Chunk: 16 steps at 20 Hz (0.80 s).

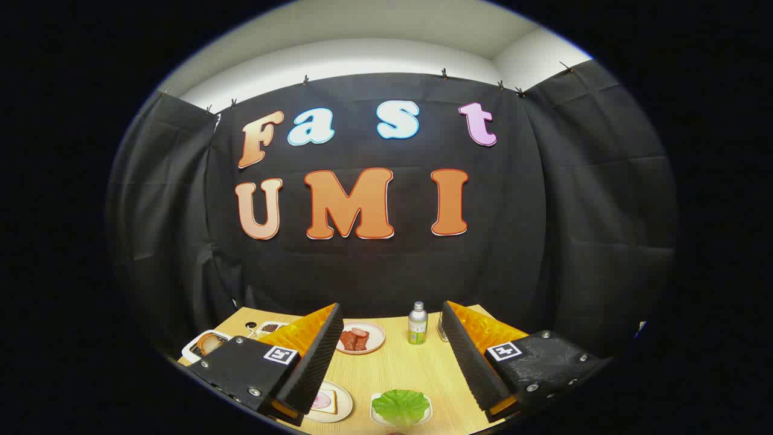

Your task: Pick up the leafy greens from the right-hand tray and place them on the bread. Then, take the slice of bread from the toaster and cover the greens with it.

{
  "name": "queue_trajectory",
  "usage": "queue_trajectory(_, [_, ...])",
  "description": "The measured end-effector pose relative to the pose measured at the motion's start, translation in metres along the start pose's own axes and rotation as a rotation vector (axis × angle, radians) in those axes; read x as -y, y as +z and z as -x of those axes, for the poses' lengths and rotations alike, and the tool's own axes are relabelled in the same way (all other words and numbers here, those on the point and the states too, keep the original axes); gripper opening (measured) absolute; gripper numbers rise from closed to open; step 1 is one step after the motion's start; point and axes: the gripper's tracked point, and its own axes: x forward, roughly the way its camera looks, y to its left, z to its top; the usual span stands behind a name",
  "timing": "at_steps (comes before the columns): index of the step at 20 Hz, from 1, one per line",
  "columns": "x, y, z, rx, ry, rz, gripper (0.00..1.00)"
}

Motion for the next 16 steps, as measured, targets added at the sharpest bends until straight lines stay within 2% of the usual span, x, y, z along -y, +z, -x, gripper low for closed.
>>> queue_trajectory(8, [0.023,-0.003,-0.006,-0.013,-0.037,-0.026,0.98])
queue_trajectory(16, [0.057,-0.008,-0.004,-0.023,-0.097,0.006,0.98])
